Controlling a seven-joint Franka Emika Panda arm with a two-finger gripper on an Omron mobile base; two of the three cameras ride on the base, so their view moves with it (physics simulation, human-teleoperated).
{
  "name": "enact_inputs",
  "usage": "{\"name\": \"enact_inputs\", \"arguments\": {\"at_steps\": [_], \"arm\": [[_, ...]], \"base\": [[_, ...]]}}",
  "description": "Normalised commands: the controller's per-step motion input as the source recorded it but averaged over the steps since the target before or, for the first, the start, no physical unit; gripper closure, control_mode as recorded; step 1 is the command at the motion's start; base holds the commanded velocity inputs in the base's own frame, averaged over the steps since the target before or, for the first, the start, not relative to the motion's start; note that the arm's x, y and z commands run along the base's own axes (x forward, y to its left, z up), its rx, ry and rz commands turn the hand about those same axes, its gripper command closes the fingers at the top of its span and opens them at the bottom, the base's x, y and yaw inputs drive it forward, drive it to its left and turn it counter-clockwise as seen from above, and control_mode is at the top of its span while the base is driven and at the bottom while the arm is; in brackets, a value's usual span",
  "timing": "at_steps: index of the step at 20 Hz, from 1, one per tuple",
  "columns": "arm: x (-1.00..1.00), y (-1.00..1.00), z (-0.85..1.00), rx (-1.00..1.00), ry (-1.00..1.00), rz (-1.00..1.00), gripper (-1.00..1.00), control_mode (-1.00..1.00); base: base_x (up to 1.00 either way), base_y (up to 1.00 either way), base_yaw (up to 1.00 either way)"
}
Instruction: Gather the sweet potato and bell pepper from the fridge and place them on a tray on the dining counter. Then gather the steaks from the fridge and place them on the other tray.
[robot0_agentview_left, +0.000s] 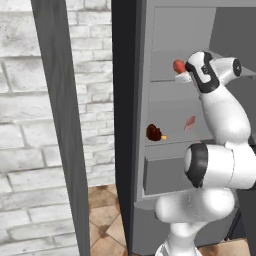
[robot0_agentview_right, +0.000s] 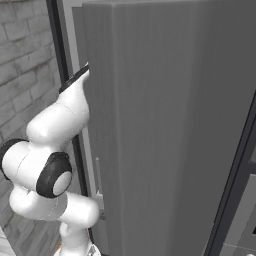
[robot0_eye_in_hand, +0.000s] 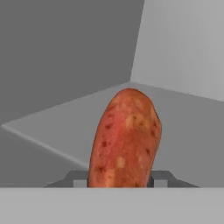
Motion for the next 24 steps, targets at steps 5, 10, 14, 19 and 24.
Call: {"name": "enact_inputs", "arguments": {"at_steps": [5, 10, 14, 19, 24], "arm": [[-1.0, -0.39, 0.65, -0.1, 0.0, -0.02, 1.0, -1.0], [-1.0, -0.02, 0.19, -0.04, 0.0, -0.09, 1.0, -1.0], [-1.0, 0.03, -0.04, 0.0, -0.01, -0.22, 1.0, -1.0], [-0.85, 0.23, -0.3, 0.0, -0.01, -0.33, 1.0, -1.0], [-0.35, 0.45, -0.37, -0.02, 0.0, -0.38, 1.0, -1.0]], "base": [[0.0, 0.0, 0.0], [0.0, 0.0, 0.0], [0.0, 0.0, 0.0], [0.0, 0.0, 0.0], [0.0, 0.0, 0.0]]}}
